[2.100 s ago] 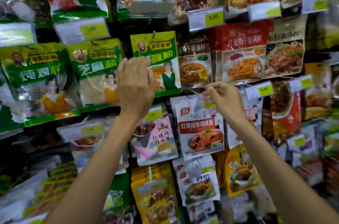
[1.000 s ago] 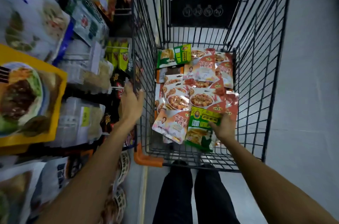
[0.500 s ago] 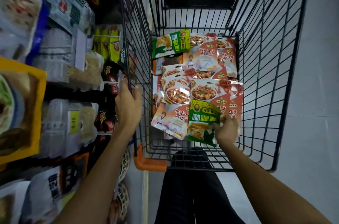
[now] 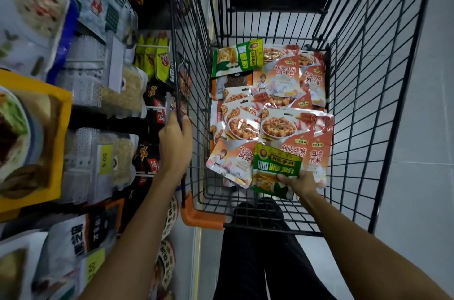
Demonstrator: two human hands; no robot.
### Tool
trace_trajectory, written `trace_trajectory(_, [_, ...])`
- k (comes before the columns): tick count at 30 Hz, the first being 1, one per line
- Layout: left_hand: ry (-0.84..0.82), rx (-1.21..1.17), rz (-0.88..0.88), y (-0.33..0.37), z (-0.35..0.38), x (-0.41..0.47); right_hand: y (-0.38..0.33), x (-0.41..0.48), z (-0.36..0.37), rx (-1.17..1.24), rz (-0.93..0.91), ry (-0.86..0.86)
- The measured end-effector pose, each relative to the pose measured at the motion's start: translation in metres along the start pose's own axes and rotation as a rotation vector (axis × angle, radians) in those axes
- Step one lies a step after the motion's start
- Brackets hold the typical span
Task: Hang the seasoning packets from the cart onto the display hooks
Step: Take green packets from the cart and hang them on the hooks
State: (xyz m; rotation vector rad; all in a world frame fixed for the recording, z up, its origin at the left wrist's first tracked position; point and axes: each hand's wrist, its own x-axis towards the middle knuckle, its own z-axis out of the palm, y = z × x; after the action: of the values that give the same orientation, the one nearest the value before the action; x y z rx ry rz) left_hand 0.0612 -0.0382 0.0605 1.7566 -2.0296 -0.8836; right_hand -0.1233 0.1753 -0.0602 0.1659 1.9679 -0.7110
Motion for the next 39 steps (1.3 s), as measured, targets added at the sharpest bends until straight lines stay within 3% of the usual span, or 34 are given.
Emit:
trace_trajectory(3, [-0.015,0.048,0.002,0.006,-0.009,0.0,-0.024,-0.012,-0.007,0.14,-0.067,0.022])
trace_trajectory(5, [0.065,0.107,0.025,0.019,-0.018,0.002,-0.051,-0.017,-0.017,0.267,-0.137,-0.005])
trace_trajectory(9, [0.329,0.153,0.349,0.065,-0.015,0.024,-0.116,-0.019,-0.031,0.367,-0.275,-0.083])
trace_trajectory(11, [0.214,0.098,0.416,0.089,0.01,0.052,-0.143,-0.014,-0.033,0.389,-0.318,-0.085])
trace_trajectory(16, [-0.229,0.133,0.249,0.099,0.106,0.15,-0.174,0.029,-0.026,0.448,-0.314,-0.047])
trace_trajectory(19, [-0.395,0.238,0.175,0.078,0.152,0.203,-0.174,0.061,-0.017,0.525,-0.315,-0.008])
trace_trajectory(26, [-0.542,0.393,0.227,0.032,0.208,0.28,-0.162,0.104,-0.004,0.66,-0.29,-0.047])
trace_trajectory(39, [-0.651,0.569,0.283,0.022,0.229,0.299,-0.185,0.095,-0.01,0.675,-0.27,-0.088])
